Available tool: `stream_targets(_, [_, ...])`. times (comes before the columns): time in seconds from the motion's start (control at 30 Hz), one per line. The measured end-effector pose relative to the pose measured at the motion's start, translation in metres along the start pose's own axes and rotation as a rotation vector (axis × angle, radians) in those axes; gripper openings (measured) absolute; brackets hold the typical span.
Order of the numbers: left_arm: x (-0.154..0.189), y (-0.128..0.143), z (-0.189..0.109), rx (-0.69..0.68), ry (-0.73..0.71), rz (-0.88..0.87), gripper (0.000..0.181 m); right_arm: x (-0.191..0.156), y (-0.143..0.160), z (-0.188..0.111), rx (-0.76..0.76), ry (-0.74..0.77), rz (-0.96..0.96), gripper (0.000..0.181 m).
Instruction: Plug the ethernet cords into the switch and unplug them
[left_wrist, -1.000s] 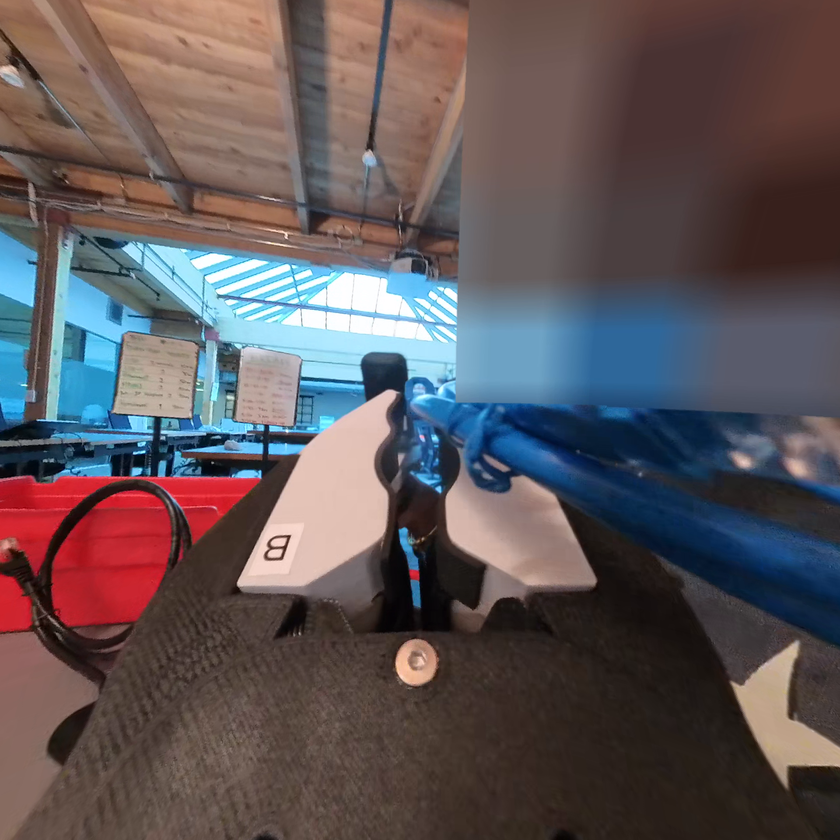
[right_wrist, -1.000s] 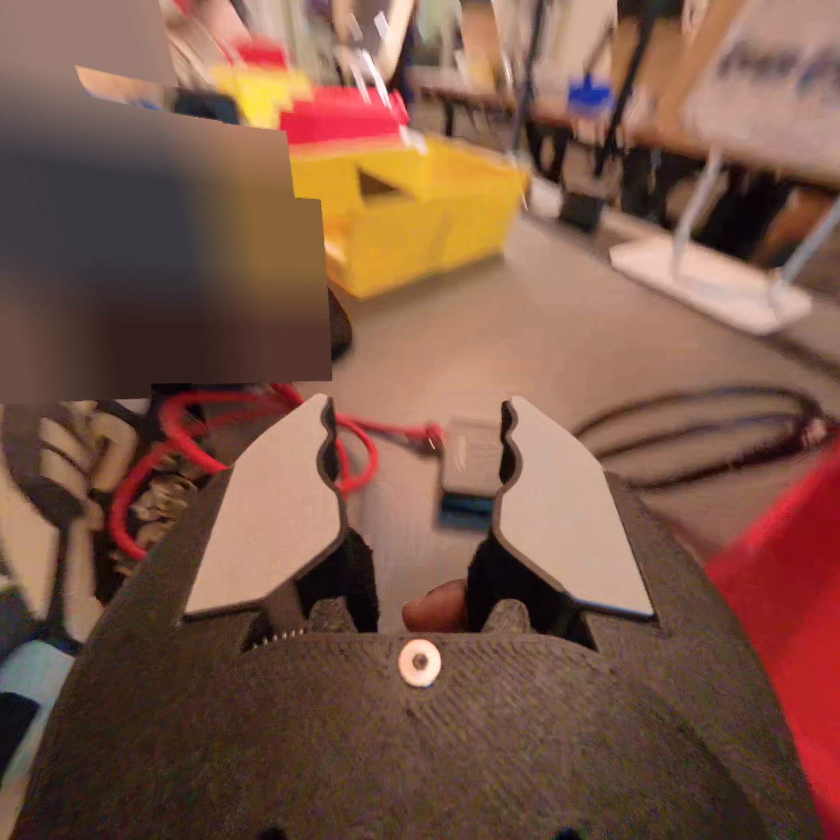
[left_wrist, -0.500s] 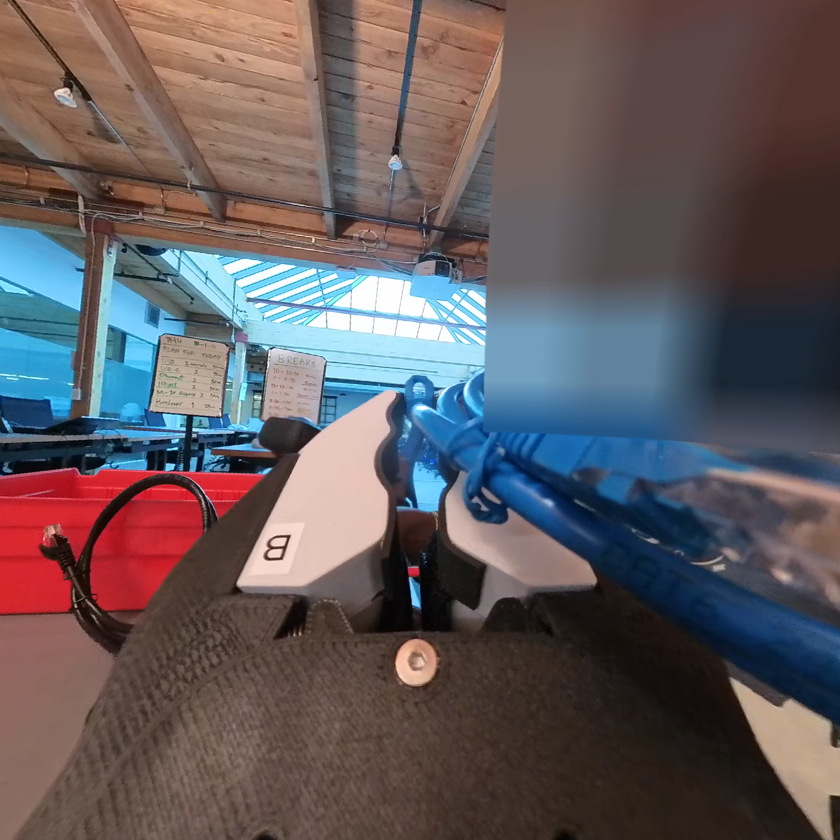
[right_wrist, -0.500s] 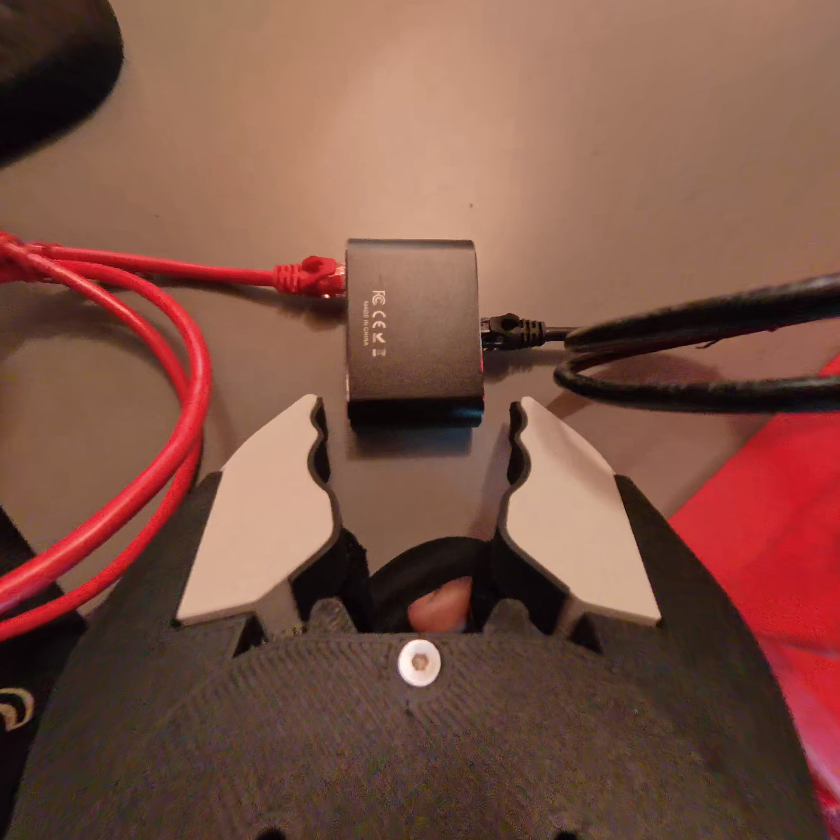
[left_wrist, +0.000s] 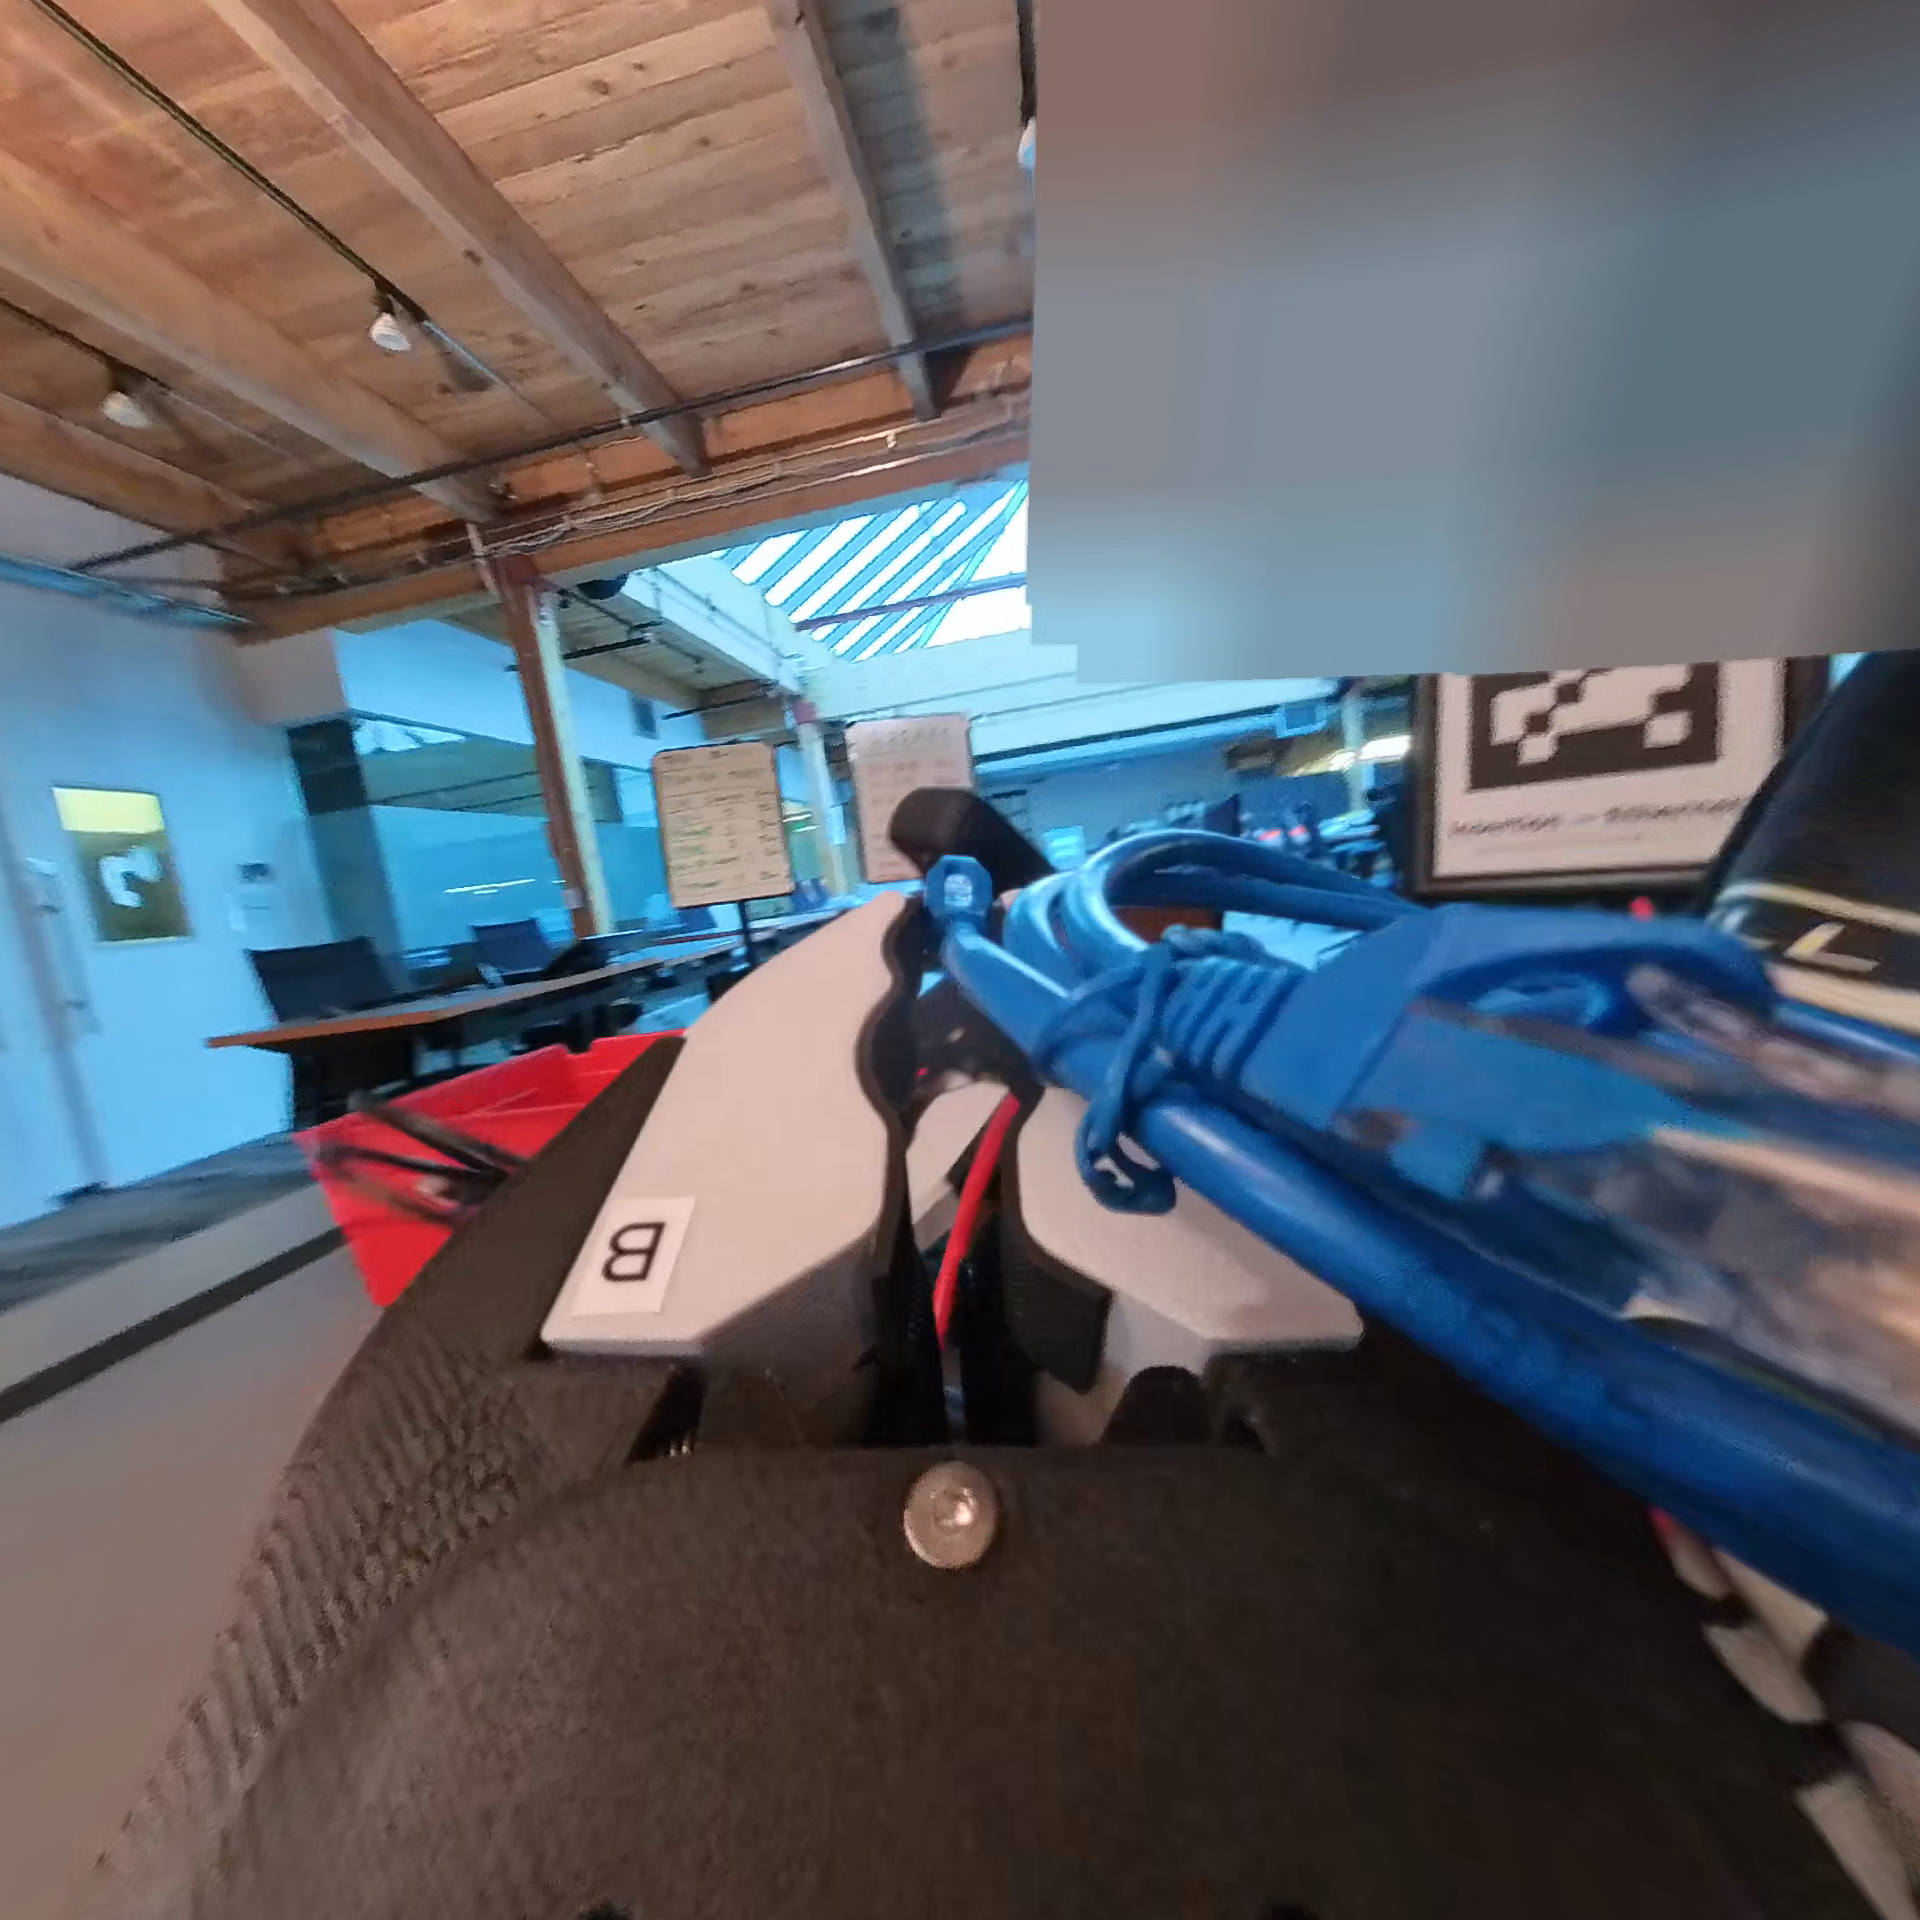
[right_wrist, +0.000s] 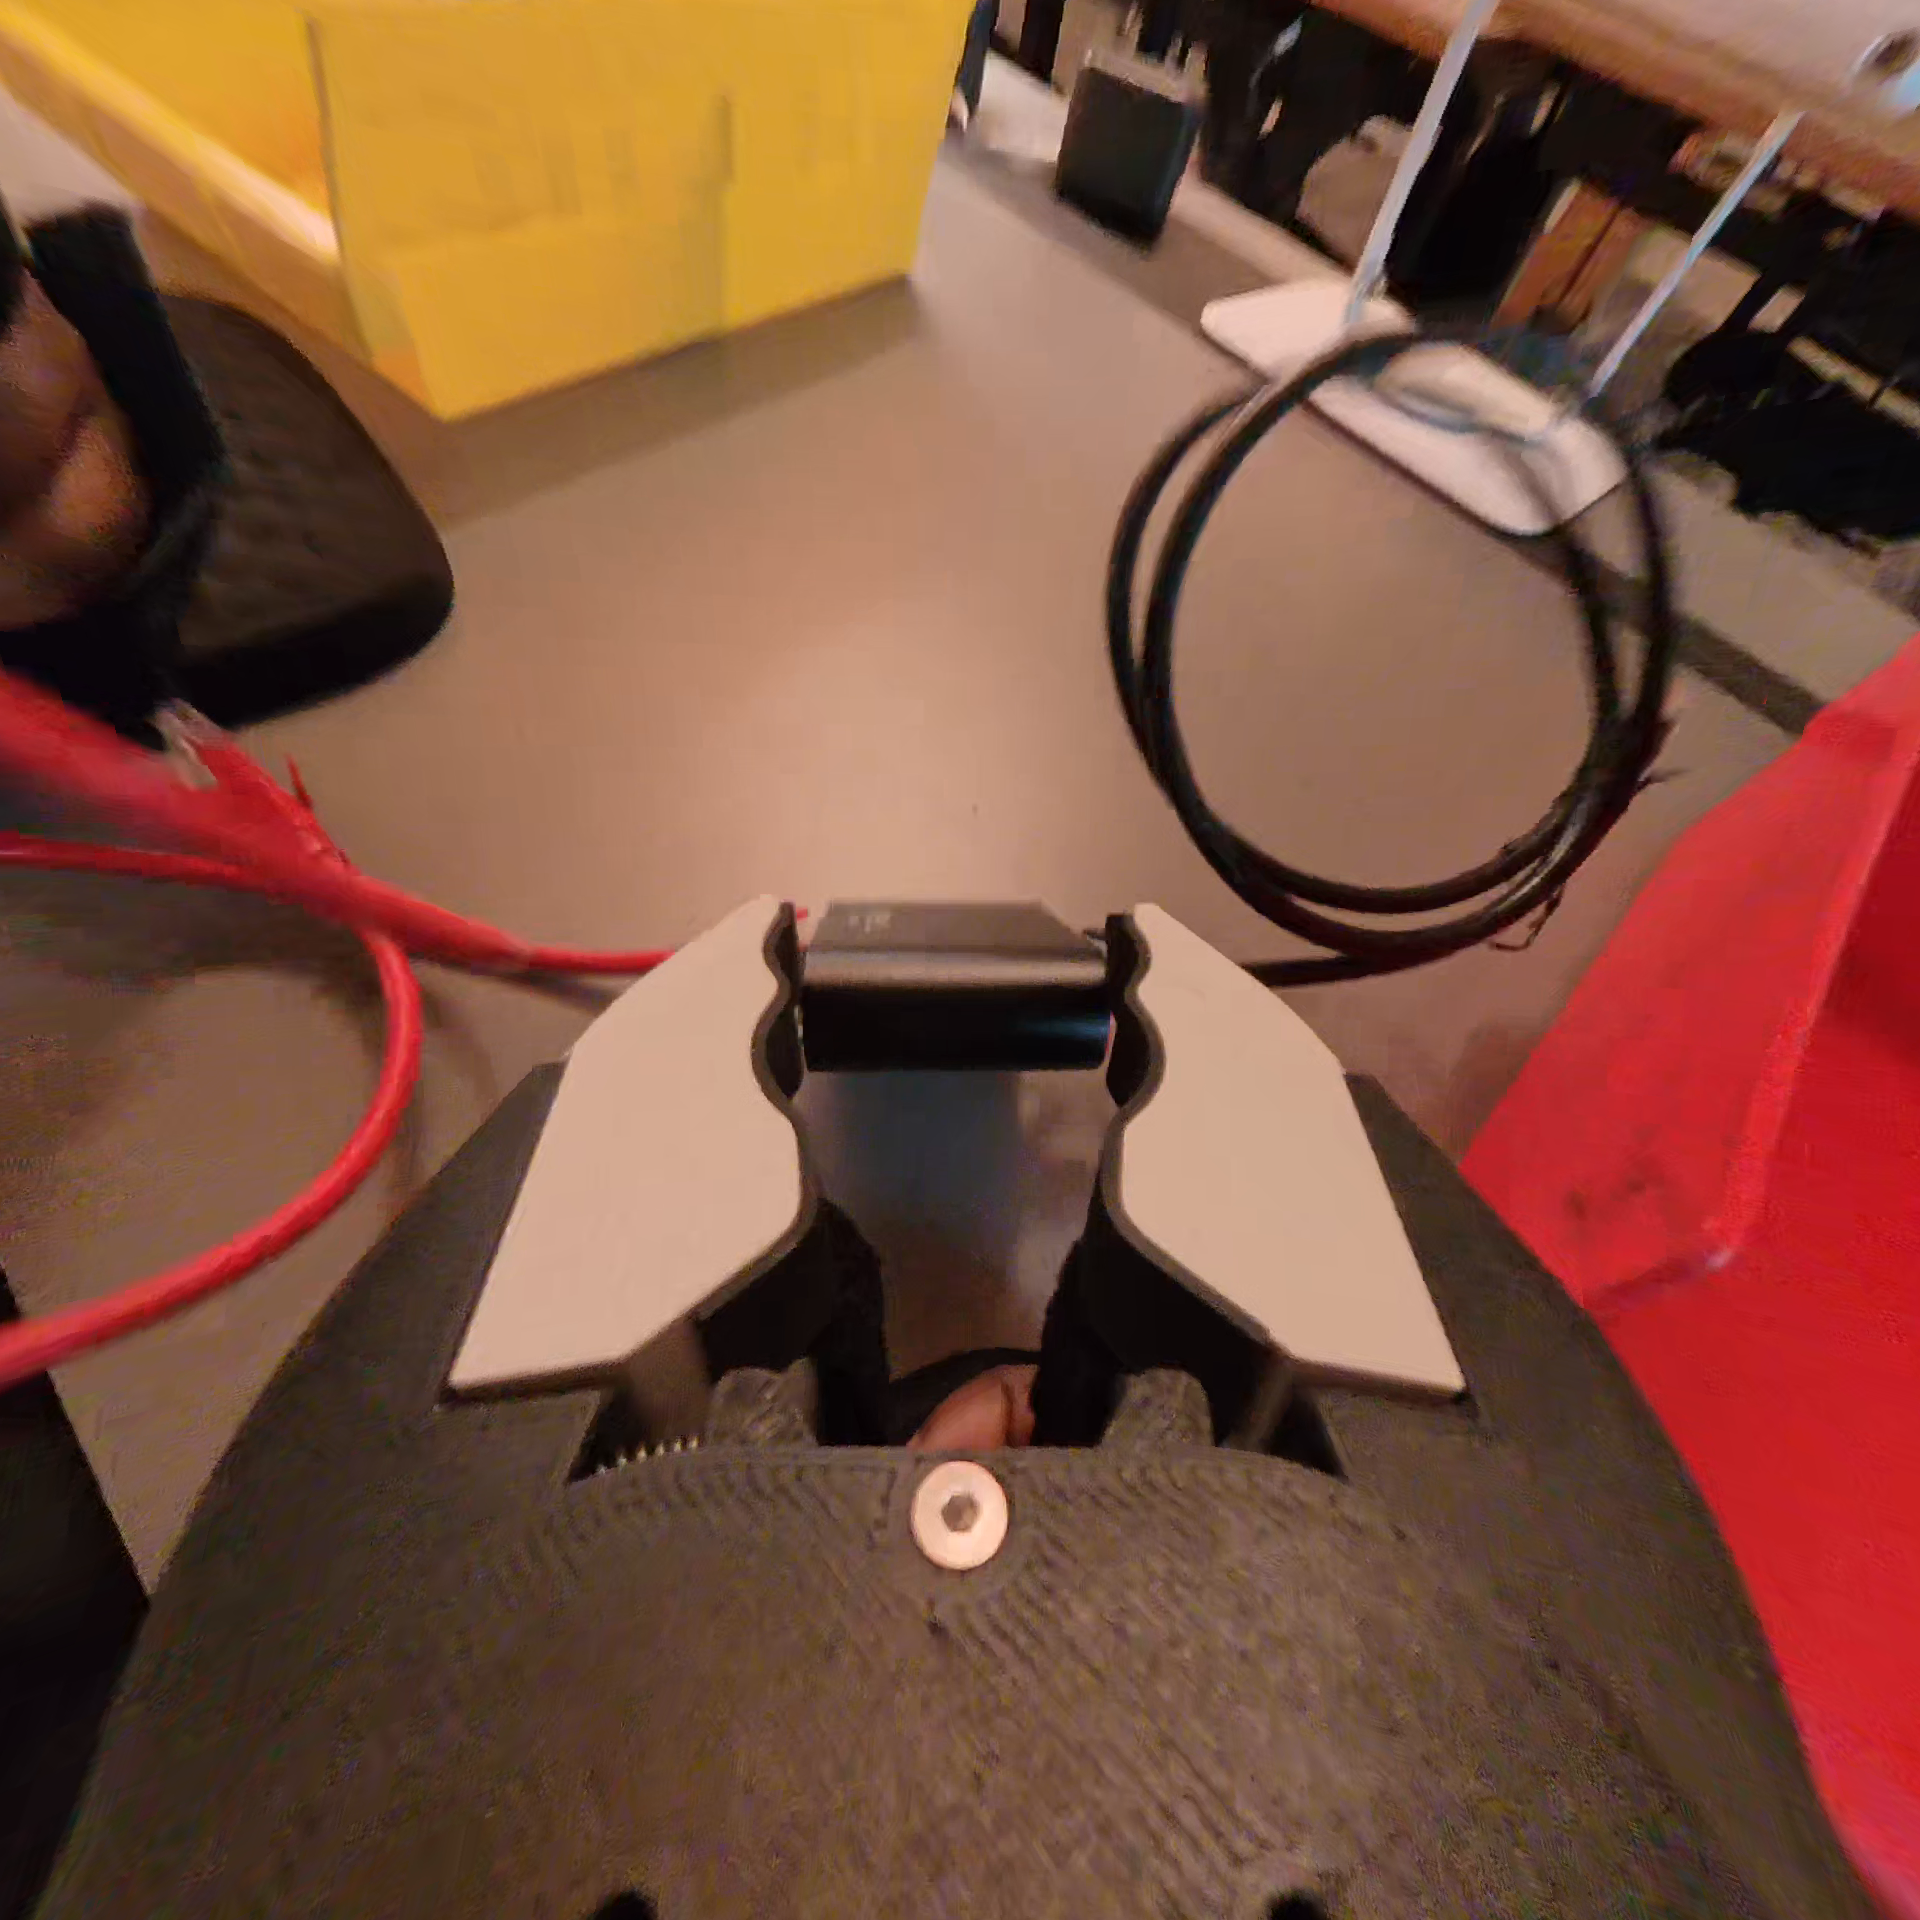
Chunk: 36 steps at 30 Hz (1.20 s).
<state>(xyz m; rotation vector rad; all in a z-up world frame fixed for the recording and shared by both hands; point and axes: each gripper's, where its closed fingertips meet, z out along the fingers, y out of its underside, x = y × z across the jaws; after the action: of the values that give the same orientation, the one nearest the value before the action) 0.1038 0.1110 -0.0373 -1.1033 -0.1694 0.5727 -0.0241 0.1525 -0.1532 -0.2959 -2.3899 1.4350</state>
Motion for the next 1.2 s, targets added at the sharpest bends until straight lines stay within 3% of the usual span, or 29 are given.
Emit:
stream_targets(0.13, [-0.013, 0.011, 0.001, -0.071, -0.11, 0.067, 0.013, -0.004, -0.004, -0.006, 0.024, 0.021, -0.033, 0.057])
stream_targets(0.23, [-0.018, 0.017, 0.001, -0.092, -0.118, -0.029, 0.012, -0.009, 0.003, -0.009, -0.042, -0.007, -0.017, 0.057])
stream_targets(0.4, [-0.024, 0.015, -0.001, -0.065, -0.119, -0.118, 0.014, -0.036, 0.003, -0.016, -0.091, -0.173, 0.015, 0.057])
stream_targets(0.53, [-0.026, 0.013, -0.003, -0.05, -0.115, -0.153, 0.009, -0.08, 0.007, -0.033, -0.068, -0.467, -0.291, 0.078])
stream_targets(0.7, [-0.028, 0.012, -0.004, -0.037, -0.109, -0.207, 0.015, -0.076, 0.019, -0.033, -0.095, -0.411, -0.82, 0.07])
stream_targets(0.87, [-0.029, 0.011, -0.005, -0.02, -0.105, -0.23, 0.014, -0.061, 0.018, -0.025, -0.221, -0.388, -1.326, 0.051])
stream_targets(1.07, [-0.029, 0.009, -0.006, -0.018, -0.102, -0.233, 0.013, -0.068, 0.017, -0.015, -0.346, -0.611, -1.496, 0.048])
stream_targets(1.2, [-0.028, 0.008, -0.007, -0.02, -0.098, -0.22, 0.014, -0.071, 0.032, -0.009, -0.463, -0.757, -1.498, 0.028])
